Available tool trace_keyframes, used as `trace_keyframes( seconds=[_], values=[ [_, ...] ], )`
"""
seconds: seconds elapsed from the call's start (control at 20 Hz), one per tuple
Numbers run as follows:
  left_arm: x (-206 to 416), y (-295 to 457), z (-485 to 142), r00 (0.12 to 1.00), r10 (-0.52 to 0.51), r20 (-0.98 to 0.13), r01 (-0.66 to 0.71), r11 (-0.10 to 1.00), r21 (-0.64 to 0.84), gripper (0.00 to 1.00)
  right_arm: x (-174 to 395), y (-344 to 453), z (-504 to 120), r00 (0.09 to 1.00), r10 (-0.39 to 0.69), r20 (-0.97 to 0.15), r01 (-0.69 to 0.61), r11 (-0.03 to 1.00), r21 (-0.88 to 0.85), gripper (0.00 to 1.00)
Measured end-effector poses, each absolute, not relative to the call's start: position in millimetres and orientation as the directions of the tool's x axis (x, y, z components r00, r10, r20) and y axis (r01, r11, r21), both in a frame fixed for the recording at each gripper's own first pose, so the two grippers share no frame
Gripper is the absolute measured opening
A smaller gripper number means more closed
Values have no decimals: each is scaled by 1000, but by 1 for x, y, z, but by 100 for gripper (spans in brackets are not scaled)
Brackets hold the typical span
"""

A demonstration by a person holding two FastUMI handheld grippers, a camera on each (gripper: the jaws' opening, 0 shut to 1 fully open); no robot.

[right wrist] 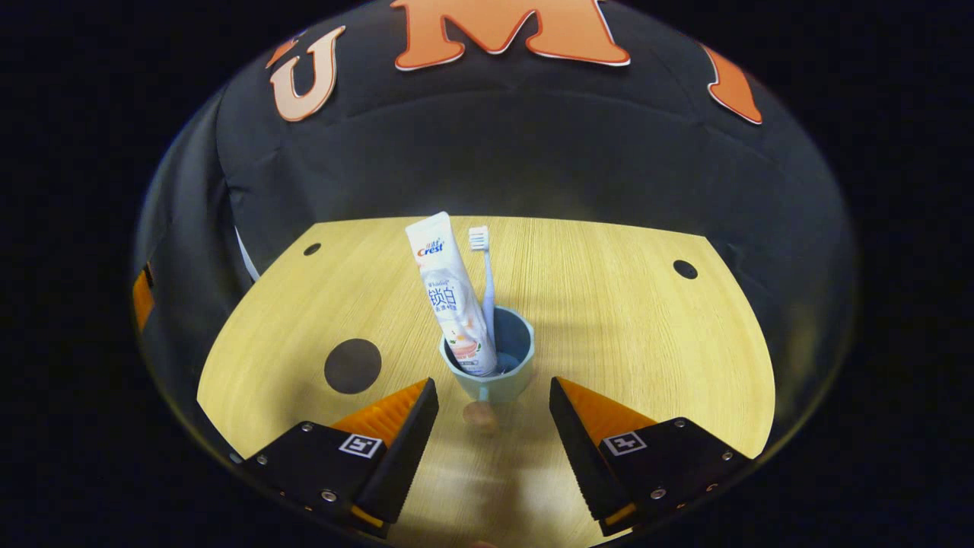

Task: Put the toothbrush and toothpaste on the desktop into the cup, then pick up the cup and place it on the coaster on the desktop.

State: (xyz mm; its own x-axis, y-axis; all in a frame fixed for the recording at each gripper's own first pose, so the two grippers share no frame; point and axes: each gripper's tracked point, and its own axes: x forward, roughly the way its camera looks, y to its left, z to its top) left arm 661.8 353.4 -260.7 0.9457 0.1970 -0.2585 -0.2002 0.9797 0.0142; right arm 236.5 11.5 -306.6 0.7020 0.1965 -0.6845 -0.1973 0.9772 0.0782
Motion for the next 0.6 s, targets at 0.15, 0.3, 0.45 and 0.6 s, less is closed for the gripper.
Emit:
trace_keyframes(
  seconds=[0.15,0.3,0.45,0.6],
  values=[
    [653,369,-252,942,226,-246,-220,974,53,96,241,19,-326,647,163,-745,-158,984,78,90],
    [652,382,-251,936,249,-248,-246,968,42,96,250,27,-338,617,128,-777,-124,990,64,90],
    [656,392,-257,932,260,-254,-258,965,40,96,255,29,-347,579,93,-810,-114,993,33,89],
    [659,401,-261,926,270,-264,-269,962,38,96,259,25,-353,552,70,-831,-87,996,26,78]
  ],
)
